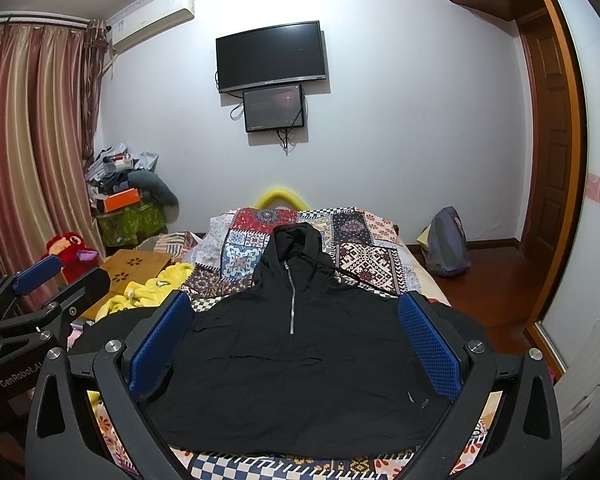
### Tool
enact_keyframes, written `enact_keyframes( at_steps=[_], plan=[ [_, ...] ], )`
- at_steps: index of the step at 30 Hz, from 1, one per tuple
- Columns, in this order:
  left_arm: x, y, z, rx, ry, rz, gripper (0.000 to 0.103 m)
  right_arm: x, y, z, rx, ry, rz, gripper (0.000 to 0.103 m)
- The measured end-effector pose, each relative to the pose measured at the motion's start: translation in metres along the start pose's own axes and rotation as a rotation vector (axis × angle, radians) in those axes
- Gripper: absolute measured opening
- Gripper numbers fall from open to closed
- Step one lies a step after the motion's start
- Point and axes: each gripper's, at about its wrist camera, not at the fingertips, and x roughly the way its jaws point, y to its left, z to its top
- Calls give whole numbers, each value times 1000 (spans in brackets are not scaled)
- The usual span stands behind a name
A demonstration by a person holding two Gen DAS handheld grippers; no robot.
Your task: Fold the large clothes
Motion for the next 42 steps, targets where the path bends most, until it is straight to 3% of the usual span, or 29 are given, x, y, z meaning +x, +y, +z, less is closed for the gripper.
enact_keyframes(
  at_steps=[15,22,26,31,35,42],
  plan=[
    [22,24,-6,-35,38,14,93,24,3,1,-9,54,-5,103],
    [52,60,-14,-79,101,81,93,51,2,-3,-5,108,-15,103],
    [71,93,-27,-139,155,140,93,69,-2,-8,2,147,-22,103],
    [95,138,-54,-181,241,277,93,93,-6,-17,5,207,-39,103],
    [109,177,-82,-256,319,288,93,113,-11,-25,7,260,-56,103],
    [120,256,-138,-484,438,325,93,145,-21,-36,8,341,-101,103]
  ],
)
